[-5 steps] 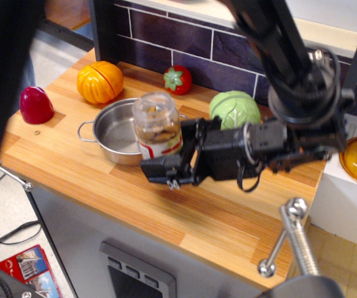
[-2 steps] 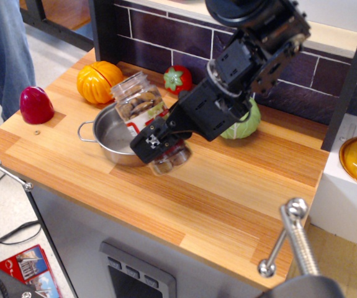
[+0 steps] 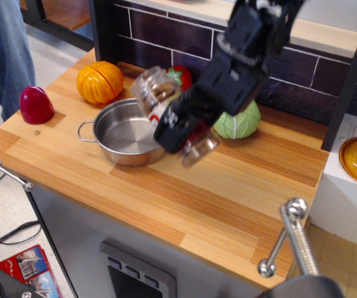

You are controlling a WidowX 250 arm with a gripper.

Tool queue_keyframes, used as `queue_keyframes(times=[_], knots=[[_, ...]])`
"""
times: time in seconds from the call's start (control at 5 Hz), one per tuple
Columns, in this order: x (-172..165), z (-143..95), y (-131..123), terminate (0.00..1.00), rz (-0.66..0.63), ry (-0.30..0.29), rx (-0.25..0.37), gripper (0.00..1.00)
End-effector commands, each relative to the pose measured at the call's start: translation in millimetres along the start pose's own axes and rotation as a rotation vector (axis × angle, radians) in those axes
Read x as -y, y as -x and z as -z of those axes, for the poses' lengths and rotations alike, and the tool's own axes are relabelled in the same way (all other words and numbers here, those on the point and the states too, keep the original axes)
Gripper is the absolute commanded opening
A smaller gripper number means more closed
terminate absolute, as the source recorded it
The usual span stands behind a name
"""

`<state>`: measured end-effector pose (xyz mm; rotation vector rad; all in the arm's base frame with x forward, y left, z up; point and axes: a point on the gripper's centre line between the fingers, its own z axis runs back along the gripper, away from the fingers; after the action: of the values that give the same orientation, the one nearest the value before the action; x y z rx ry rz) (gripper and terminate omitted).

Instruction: Pour almonds in pot

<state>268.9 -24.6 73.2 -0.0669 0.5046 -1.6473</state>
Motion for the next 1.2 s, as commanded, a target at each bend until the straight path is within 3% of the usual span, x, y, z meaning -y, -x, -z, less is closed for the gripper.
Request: queue_keyframes(times=[0.0, 0.6, 0.8, 1.0], knots=[[10.1, -13.7, 17.9, 0.0, 0.07, 0.002, 0.127, 0.0], [20.4, -29.6, 21.8, 0.0, 0.176, 0.077, 0.324, 0.0], [25.4, -22.4, 16.9, 0.0, 0.203, 0.072, 0.328, 0.0], [18.2, -31.9, 21.1, 0.0, 0.219, 0.097, 0.347, 0.0]])
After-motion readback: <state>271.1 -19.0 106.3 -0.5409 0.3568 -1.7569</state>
